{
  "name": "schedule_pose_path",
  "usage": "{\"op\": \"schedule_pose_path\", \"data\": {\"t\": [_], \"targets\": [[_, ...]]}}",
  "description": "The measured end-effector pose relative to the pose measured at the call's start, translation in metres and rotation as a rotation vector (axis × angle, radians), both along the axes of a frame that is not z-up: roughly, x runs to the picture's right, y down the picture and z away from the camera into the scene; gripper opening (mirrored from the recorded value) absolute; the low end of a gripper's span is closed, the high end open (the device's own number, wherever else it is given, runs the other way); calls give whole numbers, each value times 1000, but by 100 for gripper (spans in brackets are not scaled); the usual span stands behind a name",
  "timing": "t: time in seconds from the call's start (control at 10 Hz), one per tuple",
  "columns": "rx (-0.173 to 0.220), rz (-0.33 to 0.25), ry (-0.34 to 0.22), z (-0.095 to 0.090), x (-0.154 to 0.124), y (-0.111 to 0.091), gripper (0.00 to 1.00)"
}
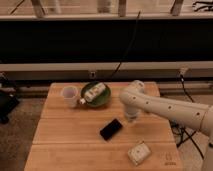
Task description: Push the eraser across the table
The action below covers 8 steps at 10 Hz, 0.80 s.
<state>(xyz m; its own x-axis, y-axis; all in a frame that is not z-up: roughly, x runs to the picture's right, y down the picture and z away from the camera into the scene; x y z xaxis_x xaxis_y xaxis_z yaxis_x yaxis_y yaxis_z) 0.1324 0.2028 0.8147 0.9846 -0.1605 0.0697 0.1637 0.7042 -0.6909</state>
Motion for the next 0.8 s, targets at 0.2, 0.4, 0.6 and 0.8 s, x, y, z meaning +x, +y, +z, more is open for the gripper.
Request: {"op": "schedule_pose_path", "data": {"t": [0.2, 0.4, 0.6, 0.8], "targets": [[-9, -27, -5, 6, -11, -2, 0], [-18, -53, -14, 11, -16, -2, 0], [-19, -85, -30, 10, -43, 0, 0], [-19, -120, -51, 11, -66, 1, 0]]}}
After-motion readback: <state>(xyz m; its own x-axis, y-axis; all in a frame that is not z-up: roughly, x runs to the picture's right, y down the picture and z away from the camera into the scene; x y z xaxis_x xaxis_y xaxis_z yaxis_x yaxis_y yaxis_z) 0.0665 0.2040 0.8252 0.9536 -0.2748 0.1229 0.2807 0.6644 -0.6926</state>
